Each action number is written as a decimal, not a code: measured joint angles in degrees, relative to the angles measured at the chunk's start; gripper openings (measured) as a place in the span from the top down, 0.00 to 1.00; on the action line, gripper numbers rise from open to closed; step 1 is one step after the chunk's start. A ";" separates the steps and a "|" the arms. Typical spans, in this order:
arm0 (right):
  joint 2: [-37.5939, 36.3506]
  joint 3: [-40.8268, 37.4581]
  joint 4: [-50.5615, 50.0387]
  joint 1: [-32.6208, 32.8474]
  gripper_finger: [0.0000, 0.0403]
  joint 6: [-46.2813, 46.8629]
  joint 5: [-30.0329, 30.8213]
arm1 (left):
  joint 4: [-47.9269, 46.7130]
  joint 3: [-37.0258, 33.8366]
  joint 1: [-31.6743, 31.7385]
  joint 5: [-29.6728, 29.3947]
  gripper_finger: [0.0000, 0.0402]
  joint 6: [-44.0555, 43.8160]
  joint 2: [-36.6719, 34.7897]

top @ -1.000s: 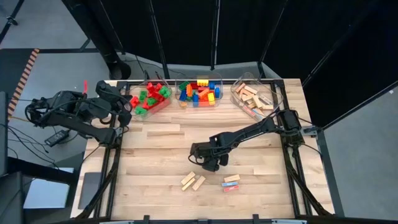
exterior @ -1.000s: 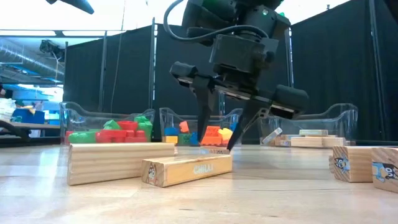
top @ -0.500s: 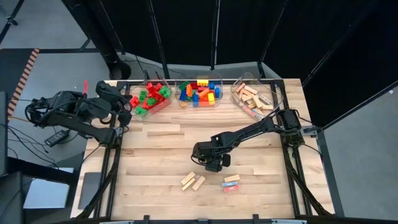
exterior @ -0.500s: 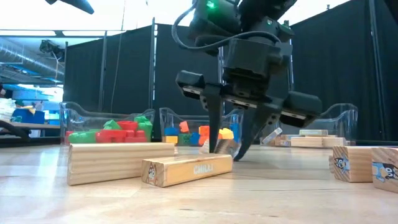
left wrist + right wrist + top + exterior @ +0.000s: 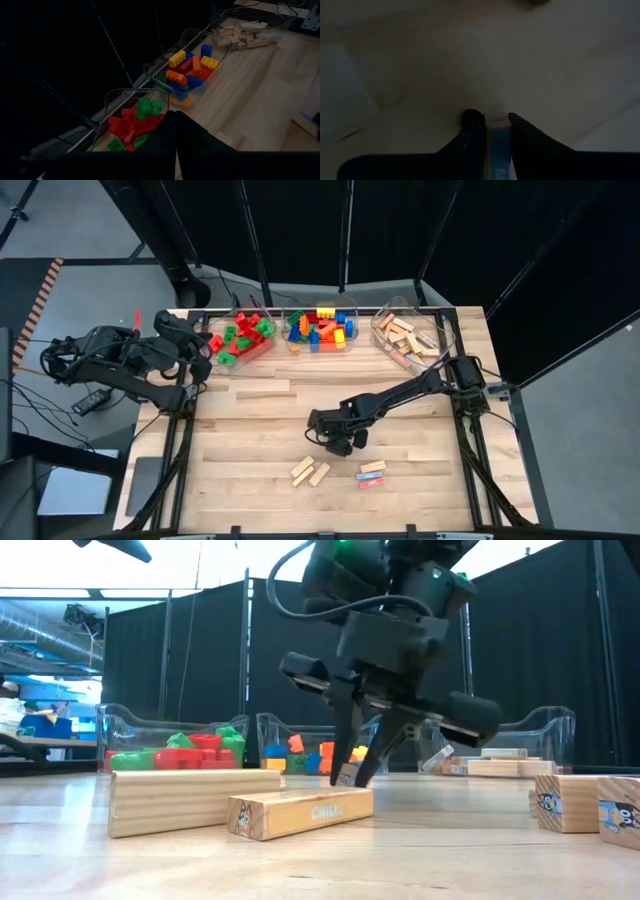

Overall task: Sort blocks by size
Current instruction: Put the brown wooden block into the right transparent bin

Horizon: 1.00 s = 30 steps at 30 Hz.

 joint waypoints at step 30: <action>-46.44 -24.74 -26.83 -39.38 0.82 78.15 26.77 | 0.50 0.00 0.00 -3.70 0.99 -1.23 0.02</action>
